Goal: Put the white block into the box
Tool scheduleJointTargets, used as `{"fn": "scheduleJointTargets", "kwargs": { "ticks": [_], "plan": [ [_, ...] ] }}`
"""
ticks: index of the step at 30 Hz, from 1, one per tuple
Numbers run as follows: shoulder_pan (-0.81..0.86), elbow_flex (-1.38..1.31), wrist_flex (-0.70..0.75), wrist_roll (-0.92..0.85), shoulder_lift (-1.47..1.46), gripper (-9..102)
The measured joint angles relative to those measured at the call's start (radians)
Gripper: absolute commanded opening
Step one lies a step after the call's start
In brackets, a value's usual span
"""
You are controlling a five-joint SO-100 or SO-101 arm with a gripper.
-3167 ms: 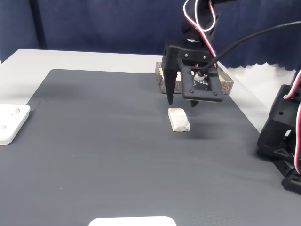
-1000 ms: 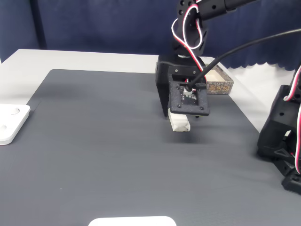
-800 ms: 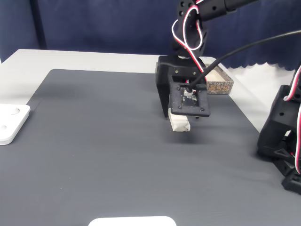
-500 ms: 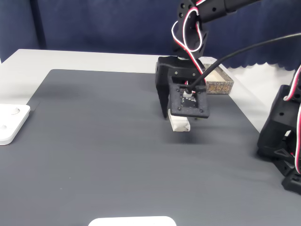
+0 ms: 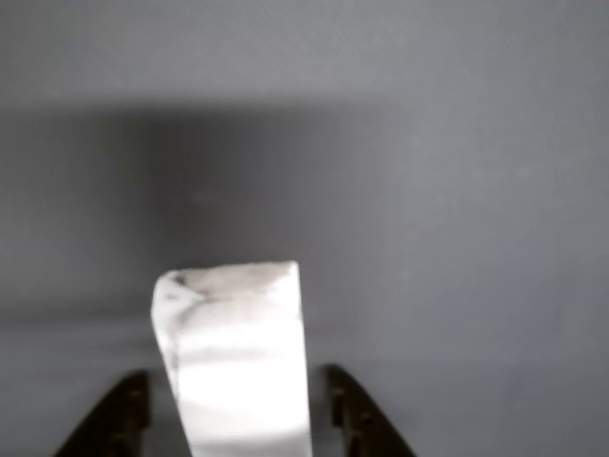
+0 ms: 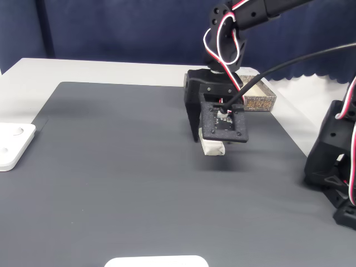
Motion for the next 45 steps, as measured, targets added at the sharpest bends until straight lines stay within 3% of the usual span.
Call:
{"fn": "scheduleJointTargets", "kwargs": {
  "ticks": [14,33,45],
  "plan": [
    [0.02,0.018,0.009,0.012,0.005,3],
    [0.02,0.025,0.005,-0.011,0.026,0],
    [-0.002,0.109,0.038,-0.132,0.196,-1]
  ]
}}
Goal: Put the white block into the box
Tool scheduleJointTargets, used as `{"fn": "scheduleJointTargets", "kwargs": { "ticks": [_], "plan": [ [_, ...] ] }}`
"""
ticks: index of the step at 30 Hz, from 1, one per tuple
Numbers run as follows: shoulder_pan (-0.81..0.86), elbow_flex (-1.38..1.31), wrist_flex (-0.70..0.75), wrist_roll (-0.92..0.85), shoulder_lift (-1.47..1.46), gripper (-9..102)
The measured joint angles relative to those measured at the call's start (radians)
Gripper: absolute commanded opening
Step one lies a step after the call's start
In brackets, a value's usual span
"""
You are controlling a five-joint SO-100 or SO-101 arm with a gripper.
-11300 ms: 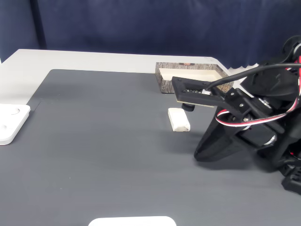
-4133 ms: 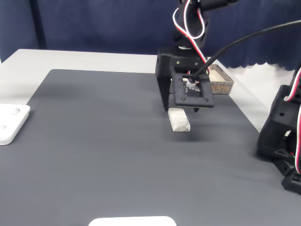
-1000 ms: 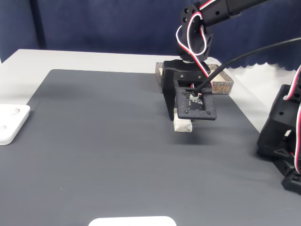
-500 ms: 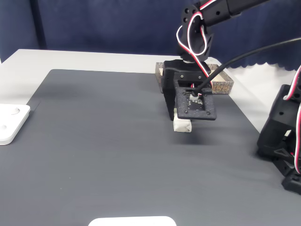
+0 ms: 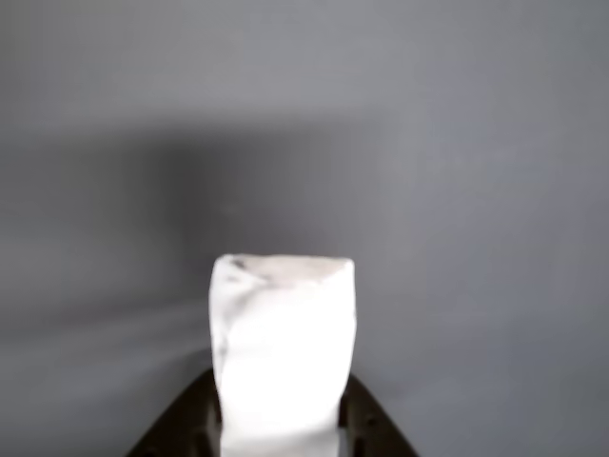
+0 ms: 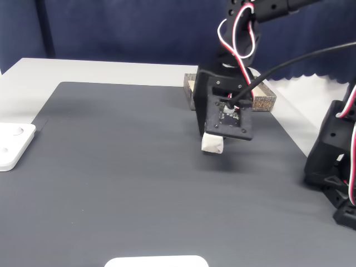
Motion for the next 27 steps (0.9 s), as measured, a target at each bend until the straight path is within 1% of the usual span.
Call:
{"fn": "scheduleJointTargets", "kwargs": {
  "ticks": [5,8,11,16,23,27],
  "plan": [
    [0.0,-0.002,0.038,-0.087,0.037,-1],
    [0.003,-0.058,0.095,-0.167,0.046,-1],
    [0.023,-0.176,0.186,-0.247,0.046,-2],
    [0.098,-0.376,0.328,-0.339,0.015,-2],
    [0.213,-0.546,0.462,-0.442,-0.11,-1],
    [0.296,-0.689,0.517,-0.535,-0.206,-1]
  ]
}}
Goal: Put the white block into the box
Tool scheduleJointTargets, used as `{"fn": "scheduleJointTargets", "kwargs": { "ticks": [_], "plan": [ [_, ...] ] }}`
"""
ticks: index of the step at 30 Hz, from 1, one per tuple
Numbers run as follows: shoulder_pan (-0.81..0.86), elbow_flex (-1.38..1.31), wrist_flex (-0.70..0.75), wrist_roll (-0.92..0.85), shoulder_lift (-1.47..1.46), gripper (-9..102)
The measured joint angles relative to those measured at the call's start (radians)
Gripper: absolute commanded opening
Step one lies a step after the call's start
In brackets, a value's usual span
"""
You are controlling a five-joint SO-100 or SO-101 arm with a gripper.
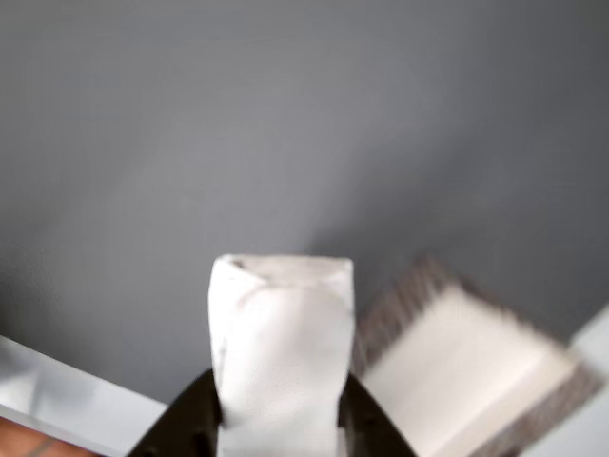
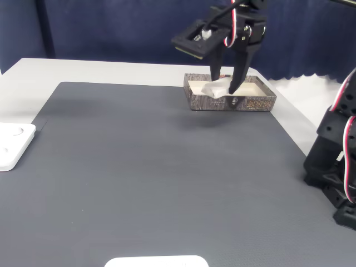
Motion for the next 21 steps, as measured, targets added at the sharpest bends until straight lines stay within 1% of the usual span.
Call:
{"fn": "scheduleJointTargets", "kwargs": {
  "ticks": [6,11,21],
  "plan": [
    [0.11,-0.198,0.04,-0.109,-0.14,-1],
    [0.192,-0.373,0.048,-0.126,-0.285,-1],
    [0.314,-0.742,0.044,0.008,-0.632,-1]
  ]
}}
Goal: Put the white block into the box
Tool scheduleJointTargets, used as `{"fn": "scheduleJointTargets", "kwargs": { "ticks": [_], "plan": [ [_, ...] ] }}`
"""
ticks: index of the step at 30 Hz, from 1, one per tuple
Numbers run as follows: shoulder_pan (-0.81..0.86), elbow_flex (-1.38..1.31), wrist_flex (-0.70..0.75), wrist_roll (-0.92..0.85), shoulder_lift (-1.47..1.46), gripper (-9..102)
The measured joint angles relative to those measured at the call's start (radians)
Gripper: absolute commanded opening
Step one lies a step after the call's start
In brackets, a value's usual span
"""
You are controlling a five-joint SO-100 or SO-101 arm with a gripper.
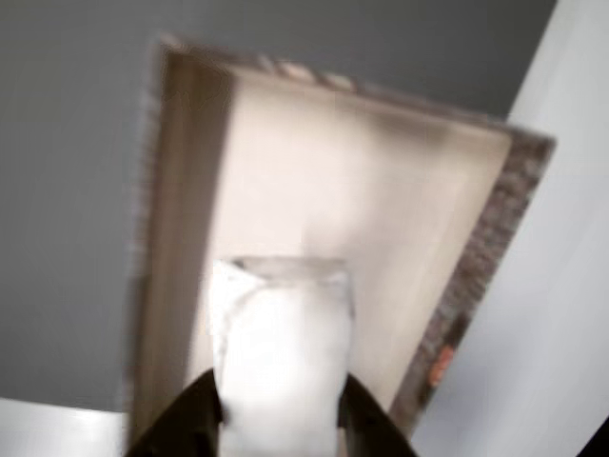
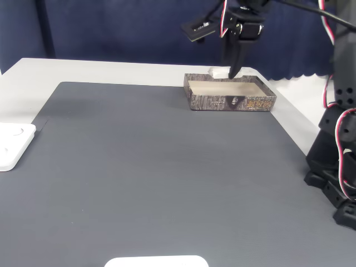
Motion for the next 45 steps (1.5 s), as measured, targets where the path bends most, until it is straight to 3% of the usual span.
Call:
{"fn": "scheduleJointTargets", "kwargs": {
  "ticks": [14,30,45],
  "plan": [
    [0.009,-0.233,0.003,0.055,-0.225,-1],
    [0.015,-0.272,0.003,0.06,-0.265,-1],
    [0.015,-0.229,0.003,-0.123,-0.265,-2]
  ]
}}
